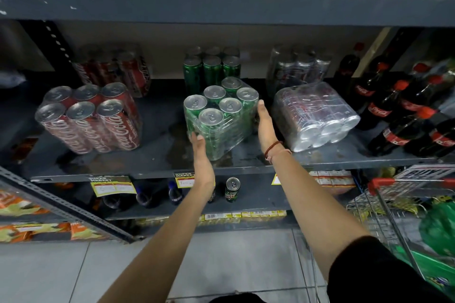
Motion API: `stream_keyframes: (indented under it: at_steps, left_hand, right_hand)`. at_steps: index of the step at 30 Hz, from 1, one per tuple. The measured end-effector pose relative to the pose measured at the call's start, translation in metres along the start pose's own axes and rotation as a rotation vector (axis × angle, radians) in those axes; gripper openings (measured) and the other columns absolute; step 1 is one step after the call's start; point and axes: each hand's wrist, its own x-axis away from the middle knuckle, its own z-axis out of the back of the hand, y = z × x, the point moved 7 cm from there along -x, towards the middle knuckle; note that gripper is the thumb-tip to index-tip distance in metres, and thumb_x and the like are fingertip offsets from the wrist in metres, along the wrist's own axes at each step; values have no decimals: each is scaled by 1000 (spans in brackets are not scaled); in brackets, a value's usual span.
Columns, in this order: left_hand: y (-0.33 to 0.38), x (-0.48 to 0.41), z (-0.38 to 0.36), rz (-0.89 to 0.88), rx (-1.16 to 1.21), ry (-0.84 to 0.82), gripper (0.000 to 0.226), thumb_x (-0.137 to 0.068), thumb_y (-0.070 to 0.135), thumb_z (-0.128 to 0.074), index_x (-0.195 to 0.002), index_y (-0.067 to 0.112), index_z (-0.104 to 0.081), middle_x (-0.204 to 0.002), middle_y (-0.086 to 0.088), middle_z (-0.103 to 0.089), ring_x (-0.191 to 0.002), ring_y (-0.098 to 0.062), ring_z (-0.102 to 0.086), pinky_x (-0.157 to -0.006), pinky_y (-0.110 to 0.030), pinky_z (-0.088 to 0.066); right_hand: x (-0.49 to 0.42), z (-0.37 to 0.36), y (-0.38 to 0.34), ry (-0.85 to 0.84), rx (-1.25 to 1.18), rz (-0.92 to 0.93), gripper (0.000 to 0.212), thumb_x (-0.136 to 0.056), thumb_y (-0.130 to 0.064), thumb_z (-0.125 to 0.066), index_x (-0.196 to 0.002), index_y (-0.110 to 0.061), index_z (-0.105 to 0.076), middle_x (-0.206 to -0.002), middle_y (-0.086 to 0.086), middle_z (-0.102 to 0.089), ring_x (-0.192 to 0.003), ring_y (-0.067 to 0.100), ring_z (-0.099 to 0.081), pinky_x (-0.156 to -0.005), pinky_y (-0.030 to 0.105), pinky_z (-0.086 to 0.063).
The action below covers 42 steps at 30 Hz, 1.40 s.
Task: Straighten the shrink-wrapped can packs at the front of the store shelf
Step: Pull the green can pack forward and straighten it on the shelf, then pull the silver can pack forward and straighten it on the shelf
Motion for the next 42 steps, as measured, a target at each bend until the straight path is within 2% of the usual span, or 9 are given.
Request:
stream_keyframes:
  at_steps: [9, 13, 15, 18, 23, 29, 33, 38, 42]
  left_hand:
    - [38, -55, 34, 62, -141, -148, 43, -99, 50, -19, -122, 30, -49, -101, 16, -66, -69, 11, -65, -55, -8, -50]
    - [41, -54, 36, 46, -132, -69, 40, -98, 50, -25, -106, 34, -60, -109, 12, -61, -77, 7, -68, -61, -11, -54]
    - [46, -54, 38, -20, -161, 94, 44, -96, 52, -31, -119, 27, -61, -126, 3, -60, -106, -9, -64, -90, -24, -51]
    - [83, -23, 22, -424, -316, 348, 52, -95, 47, -38, -136, 15, -44, -144, -5, -43, -135, -20, -38, -109, -22, -30]
    - [123, 20, -98, -980, -577, -49, 49, -92, 38, -47, -130, 7, -47, -142, -12, -38, -133, -11, -33, -111, -19, -24]
    - [37, -21, -203, -199, -701, -311, 81, -84, 50, -59, -146, 10, -25, -151, -13, -30, -139, -25, -29, -112, -31, -21]
    - [-23, -30, -218, 402, -398, -266, 91, -70, 60, -68, -142, 15, -35, -140, -8, -51, -123, -29, -52, -105, -43, -40]
    - [-41, -36, -216, 331, -247, -185, 74, -64, 50, -78, -127, 18, -54, -121, -7, -66, -106, -27, -63, -98, -44, -49]
    - [-39, -36, -215, 171, -248, -241, 70, -61, 48, -80, -121, 22, -56, -114, -4, -69, -100, -23, -67, -94, -40, -51]
  right_hand:
    - [57, 6, 18, 104, 89, 185, 44, -100, -27, -42, -140, -9, -43, -145, 3, -42, -137, 19, -39, -119, 42, -27]
    - [61, 10, 6, 59, 130, 193, 44, -100, -27, -43, -139, -8, -45, -144, 6, -47, -135, 19, -42, -117, 43, -30]
    - [61, 21, -11, 72, 175, 228, 42, -98, -26, -48, -136, -7, -48, -133, 6, -57, -124, 15, -52, -112, 41, -39]
    - [61, 51, -55, 174, 194, 394, 28, -94, -20, -55, -121, -11, -58, -105, -4, -64, -94, -4, -60, -91, 29, -50]
    - [38, 140, -130, 452, 516, 561, 26, -90, -16, -59, -108, 2, -63, -108, 23, -67, -102, 33, -62, -92, 43, -48]
    - [-14, 237, -89, 340, 774, -28, 84, -78, -50, -69, -138, 0, -39, -140, 22, -49, -129, 36, -47, -105, 39, -38]
    - [-12, 251, -45, 347, 397, -220, 121, -48, -77, -70, -139, -4, -38, -110, 11, -55, -93, 24, -53, -67, 33, -42]
    - [-20, 258, -34, 356, 315, -177, 106, -54, -70, -72, -135, -8, -45, -73, -8, -41, -60, 7, -36, -69, 29, -39]
    - [3, 258, -35, 336, 286, -47, 86, -70, -61, -69, -136, -10, -47, -114, 9, -63, -105, 24, -61, -101, 46, -48]
